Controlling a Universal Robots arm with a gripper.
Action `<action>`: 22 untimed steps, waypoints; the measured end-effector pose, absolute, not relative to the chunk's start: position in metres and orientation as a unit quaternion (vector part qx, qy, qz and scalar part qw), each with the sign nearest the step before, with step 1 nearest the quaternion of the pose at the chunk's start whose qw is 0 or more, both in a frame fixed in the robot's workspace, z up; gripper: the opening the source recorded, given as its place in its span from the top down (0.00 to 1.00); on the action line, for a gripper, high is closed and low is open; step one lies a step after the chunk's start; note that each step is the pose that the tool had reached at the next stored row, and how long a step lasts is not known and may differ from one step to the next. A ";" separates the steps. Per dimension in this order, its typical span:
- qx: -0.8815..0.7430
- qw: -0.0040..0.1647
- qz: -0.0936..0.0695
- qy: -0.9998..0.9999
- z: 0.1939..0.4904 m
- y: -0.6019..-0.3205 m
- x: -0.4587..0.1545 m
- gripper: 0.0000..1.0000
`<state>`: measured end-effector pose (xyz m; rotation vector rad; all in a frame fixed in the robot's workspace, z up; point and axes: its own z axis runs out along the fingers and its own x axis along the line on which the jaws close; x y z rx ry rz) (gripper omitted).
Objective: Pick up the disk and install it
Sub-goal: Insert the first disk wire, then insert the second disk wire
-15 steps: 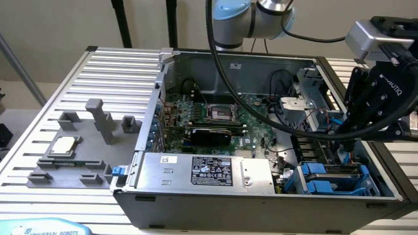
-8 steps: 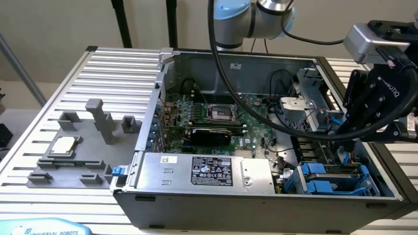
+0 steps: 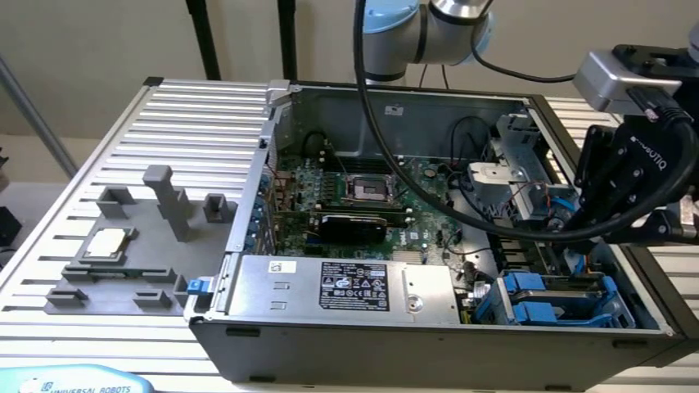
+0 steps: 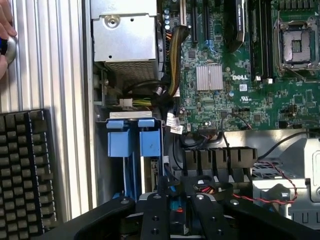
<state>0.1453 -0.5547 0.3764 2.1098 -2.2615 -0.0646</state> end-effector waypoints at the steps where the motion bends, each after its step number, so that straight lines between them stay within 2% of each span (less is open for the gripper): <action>1: 0.682 0.025 -0.020 -0.731 0.376 -0.554 0.146 0.75; 5: 0.681 0.028 -0.016 -0.731 0.373 -0.553 0.147 0.77; 6: 0.681 0.029 -0.016 -0.731 0.373 -0.553 0.147 0.84; 11: 0.681 0.029 -0.013 -0.731 0.371 -0.552 0.146 0.84; 22: 0.682 0.014 0.001 -0.732 0.365 -0.554 0.131 0.84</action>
